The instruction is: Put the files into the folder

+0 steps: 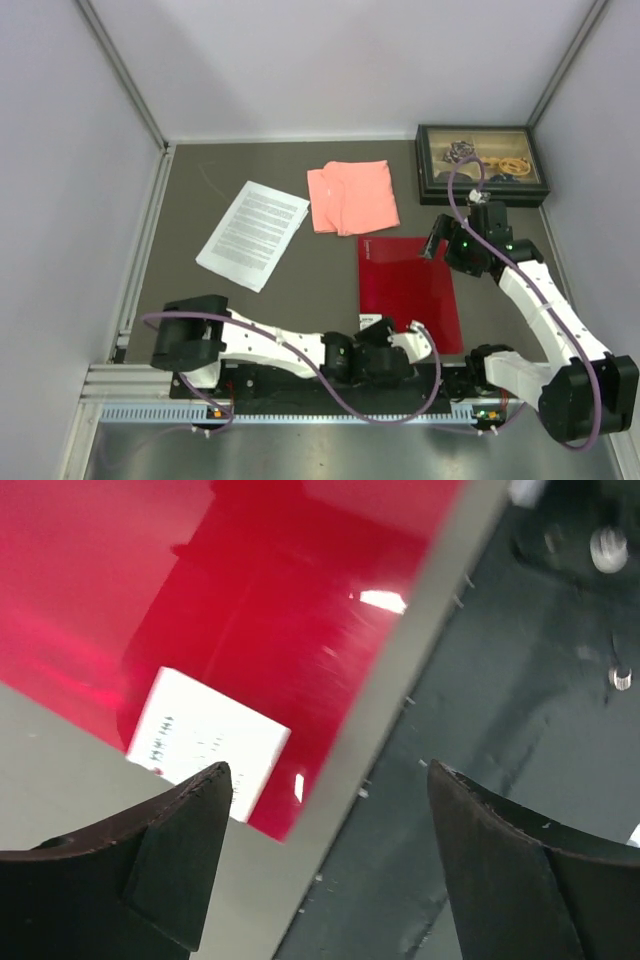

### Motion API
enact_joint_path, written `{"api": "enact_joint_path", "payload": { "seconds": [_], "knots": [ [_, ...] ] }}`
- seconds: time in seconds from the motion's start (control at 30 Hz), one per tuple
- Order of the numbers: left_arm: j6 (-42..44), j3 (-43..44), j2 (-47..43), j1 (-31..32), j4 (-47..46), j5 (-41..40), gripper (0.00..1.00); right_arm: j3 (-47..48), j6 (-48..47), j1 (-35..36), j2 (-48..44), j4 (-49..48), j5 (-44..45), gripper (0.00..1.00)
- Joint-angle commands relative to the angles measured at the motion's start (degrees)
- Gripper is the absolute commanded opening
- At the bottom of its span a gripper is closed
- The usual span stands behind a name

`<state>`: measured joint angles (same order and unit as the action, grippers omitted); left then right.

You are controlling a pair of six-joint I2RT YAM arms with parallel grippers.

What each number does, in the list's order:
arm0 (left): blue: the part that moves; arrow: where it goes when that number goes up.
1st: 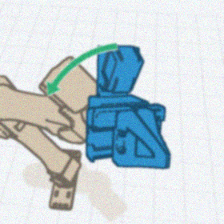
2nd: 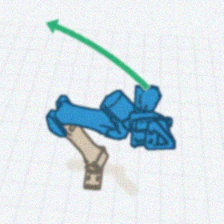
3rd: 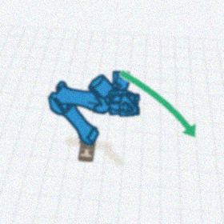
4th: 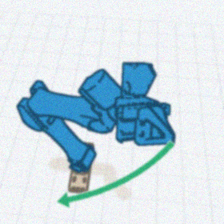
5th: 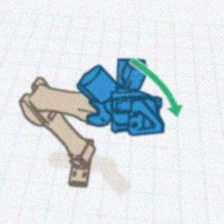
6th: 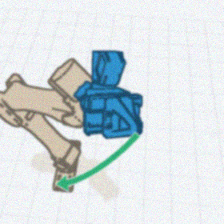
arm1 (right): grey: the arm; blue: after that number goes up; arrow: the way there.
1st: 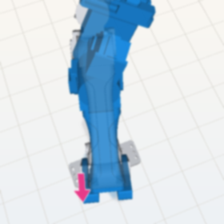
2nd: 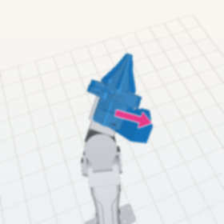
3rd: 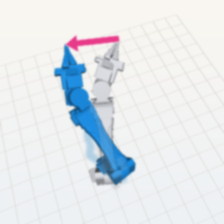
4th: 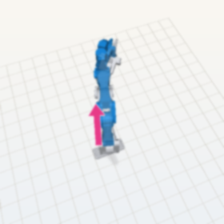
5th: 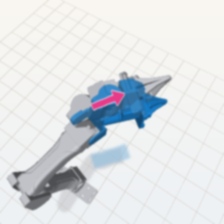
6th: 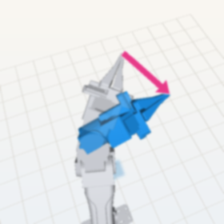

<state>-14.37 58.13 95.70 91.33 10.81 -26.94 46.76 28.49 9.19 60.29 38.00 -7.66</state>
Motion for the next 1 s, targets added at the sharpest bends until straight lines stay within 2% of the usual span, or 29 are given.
{"api": "enact_joint_path", "payload": {
  "seconds": [0.0,0.1,0.13,0.2,0.23,0.27,0.43,0.47,0.57,0.63,0.77,0.83,0.97],
  "knots": [
    [1.9,3.0,4.1,1.8,2.7,-4.2,0.81,-2.0,1.1,-0.6,-1.3,-4.0,-1.7,0.99],
    [-3.3,5.1,5.8,1.6,7.9,-8.4,0.83,-3.1,1.5,-0.6,-1.1,-4.5,-1.7,0.99],
    [-5.3,5.2,4.8,1.2,8.0,-7.5,0.84,-3.4,1.5,-0.6,-1.1,-4.7,-1.2,0.99],
    [-7.9,4.7,2.8,-2.4,6.4,-3.1,0.85,-3.6,1.6,-0.8,0.3,-5.1,-0.3,0.99],
    [-10.0,3.7,0.6,-4.0,5.4,2.8,0.86,-3.3,1.4,-1.2,1.2,-5.0,-0.2,0.99],
    [-10.6,3.3,-0.3,-6.9,2.7,5.2,0.86,-3.2,1.0,-1.5,2.3,-5.0,0.1,0.99],
    [-14.7,1.8,-4.4,-14.1,-1.6,11.4,0.89,-2.9,0.3,-5.7,9.0,-6.4,0.7,0.99],
    [-15.9,1.8,-4.3,-17.4,-1.4,11.7,0.91,-2.8,-0.2,-6.2,10.0,-6.7,0.9,0.99],
    [-19.0,1.7,-2.8,-24.7,-0.6,15.3,0.89,-2.7,-1.2,-8.0,13.3,-7.8,0.8,0.99],
    [-19.1,0.2,-1.7,-28.5,-3.3,16.8,0.88,-2.8,-2.1,-8.4,14.6,-9.2,-0.1,0.99],
    [-18.9,-0.5,0.6,-32.6,-4.4,16.8,0.84,-3.9,-3.6,-8.5,15.7,-11.7,-2.5,0.99],
    [-19.2,-2.0,1.4,-35.1,-7.3,19.9,0.82,-4.4,-4.2,-8.6,16.1,-12.0,-2.6,0.99],
    [-19.4,-2.5,3.1,-36.7,-7.6,21.1,0.74,-3.7,-4.9,-8.6,17.0,-11.8,-2.4,0.99]
  ]
}}
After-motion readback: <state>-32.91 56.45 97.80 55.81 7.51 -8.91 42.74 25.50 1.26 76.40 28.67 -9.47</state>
